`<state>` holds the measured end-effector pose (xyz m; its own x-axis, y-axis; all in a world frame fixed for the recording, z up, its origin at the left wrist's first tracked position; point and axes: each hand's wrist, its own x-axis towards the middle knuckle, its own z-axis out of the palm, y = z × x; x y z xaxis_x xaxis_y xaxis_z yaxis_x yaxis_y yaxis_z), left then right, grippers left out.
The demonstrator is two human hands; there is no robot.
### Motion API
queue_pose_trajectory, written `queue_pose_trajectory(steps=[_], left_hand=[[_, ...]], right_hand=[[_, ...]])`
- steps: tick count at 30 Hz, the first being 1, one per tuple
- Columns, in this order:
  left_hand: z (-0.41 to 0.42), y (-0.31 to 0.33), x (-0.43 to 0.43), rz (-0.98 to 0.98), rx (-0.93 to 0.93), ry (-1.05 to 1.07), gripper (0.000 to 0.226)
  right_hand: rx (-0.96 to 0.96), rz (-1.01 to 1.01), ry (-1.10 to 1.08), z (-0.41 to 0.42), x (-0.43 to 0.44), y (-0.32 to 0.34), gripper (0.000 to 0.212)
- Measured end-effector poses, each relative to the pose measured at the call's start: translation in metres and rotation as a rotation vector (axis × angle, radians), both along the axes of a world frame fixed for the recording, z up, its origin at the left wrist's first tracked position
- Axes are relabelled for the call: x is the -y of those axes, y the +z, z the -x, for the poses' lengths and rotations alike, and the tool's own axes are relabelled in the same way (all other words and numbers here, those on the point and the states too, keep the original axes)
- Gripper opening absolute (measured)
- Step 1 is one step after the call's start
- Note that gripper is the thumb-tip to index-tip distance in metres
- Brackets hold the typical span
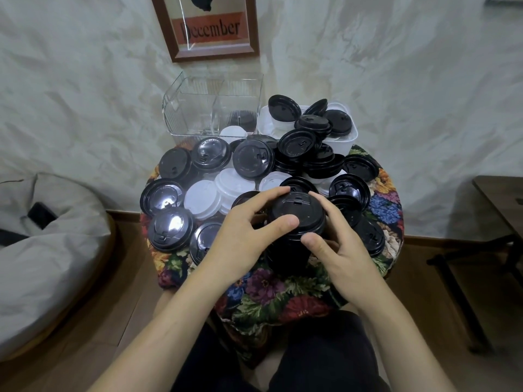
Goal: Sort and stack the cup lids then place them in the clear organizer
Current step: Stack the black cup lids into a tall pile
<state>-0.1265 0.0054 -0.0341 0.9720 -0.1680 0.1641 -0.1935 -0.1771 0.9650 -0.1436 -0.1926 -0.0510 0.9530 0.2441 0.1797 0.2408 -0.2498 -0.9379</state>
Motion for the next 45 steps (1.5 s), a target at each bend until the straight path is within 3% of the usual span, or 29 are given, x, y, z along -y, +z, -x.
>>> queue_pose_trajectory(steps=[4,11,38,45], left_hand=[[0.004,-0.004,-0.005,0.024,-0.026,-0.074,0.056],[0.007,-0.01,-0.009,-0.088,-0.082,-0.155,0.089],[0.005,-0.014,-0.009,-0.125,-0.01,-0.12,0.076],[0.007,-0.018,-0.008,-0.193,-0.03,-0.115,0.094]], right_hand=[[-0.001,0.004,-0.006,-0.001,0.0,-0.001,0.067],[-0.001,-0.001,0.001,-0.001,0.0,0.001,0.059],[-0.028,-0.004,0.055,-0.015,0.002,0.012,0.061],[-0.009,-0.025,0.063,-0.015,0.0,0.006,0.062]])
